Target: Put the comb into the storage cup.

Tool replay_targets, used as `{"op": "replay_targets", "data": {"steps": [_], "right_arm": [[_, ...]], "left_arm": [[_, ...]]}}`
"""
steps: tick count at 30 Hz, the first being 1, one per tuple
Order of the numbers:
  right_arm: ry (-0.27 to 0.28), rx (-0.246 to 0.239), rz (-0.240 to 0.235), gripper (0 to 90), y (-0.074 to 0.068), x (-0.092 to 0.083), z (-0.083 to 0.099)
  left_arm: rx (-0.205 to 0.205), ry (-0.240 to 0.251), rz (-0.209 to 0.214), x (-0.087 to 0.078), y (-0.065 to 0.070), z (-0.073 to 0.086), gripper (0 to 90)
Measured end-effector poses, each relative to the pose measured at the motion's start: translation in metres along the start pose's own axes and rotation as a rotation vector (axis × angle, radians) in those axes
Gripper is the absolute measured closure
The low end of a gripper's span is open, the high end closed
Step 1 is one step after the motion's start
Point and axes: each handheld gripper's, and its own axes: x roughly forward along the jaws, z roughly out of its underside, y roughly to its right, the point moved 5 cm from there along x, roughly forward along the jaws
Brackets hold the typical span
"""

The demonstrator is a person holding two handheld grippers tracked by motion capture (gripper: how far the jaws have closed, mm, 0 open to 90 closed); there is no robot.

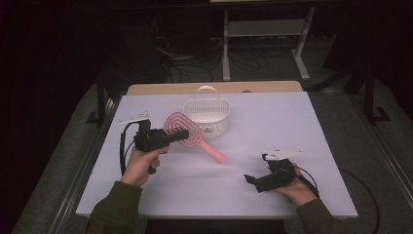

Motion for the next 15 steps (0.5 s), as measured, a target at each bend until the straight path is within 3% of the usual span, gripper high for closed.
{"op": "replay_targets", "data": {"steps": [7, 15], "right_arm": [[0.02, 0.032, 0.02, 0.0, 0.006, -0.006, 0.006], [0.034, 0.035, 0.02, 0.0, 0.008, -0.007, 0.006]], "left_arm": [[0.01, -0.005, 0.003, 0.001, 0.002, -0.005, 65.3], [0.026, 0.001, 0.012, 0.003, 0.005, -0.016, 65.3]]}}
